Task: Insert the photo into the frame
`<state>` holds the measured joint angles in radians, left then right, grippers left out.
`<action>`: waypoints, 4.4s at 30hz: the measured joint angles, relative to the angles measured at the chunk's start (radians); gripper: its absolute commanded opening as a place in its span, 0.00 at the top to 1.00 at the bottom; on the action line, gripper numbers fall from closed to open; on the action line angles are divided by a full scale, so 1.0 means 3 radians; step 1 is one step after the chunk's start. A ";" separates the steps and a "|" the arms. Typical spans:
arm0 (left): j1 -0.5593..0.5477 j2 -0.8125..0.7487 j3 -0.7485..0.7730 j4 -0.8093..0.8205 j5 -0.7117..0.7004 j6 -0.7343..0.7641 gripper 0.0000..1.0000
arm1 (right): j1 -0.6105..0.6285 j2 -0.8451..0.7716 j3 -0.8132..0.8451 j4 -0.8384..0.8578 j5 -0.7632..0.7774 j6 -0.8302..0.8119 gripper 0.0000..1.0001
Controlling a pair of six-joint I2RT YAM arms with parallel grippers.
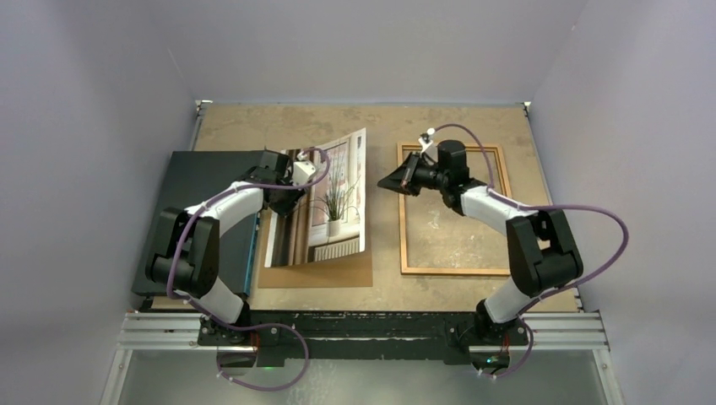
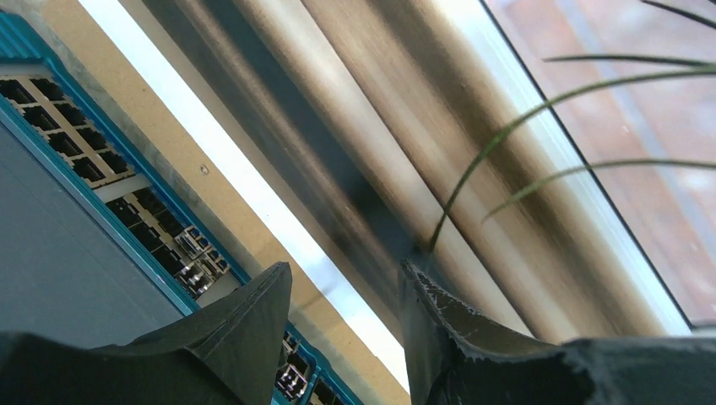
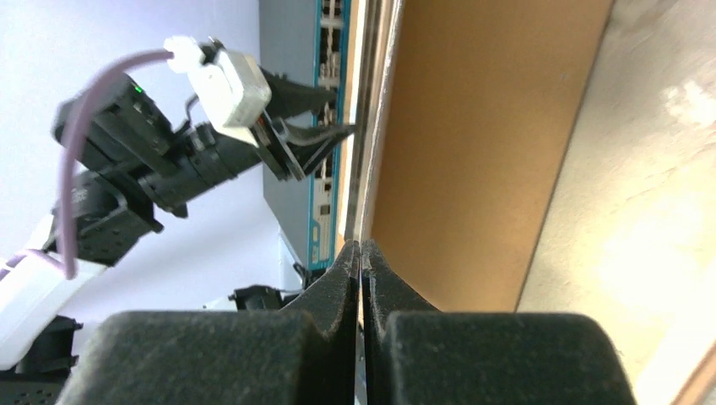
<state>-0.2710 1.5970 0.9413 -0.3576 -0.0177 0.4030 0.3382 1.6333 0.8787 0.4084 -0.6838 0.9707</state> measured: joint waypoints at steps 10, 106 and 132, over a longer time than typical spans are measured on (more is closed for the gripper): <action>-0.0078 0.0000 0.0000 -0.0023 0.0008 -0.0006 0.49 | -0.0263 -0.0437 0.0107 -0.0615 0.0062 -0.0365 1.00; 0.0848 -0.0734 0.0085 0.2246 0.4119 -0.4250 0.99 | -0.0643 -0.1094 0.0523 0.0072 -0.0415 0.0698 0.54; 0.0835 -0.0708 0.0392 0.1710 0.4055 -0.3890 0.77 | -0.0640 -0.0946 0.0520 -0.0051 -0.0835 0.0333 0.89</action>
<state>-0.0204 1.3846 1.0588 0.1555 1.1988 -0.7639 0.1463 1.3495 1.0348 0.3931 -0.9344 1.0706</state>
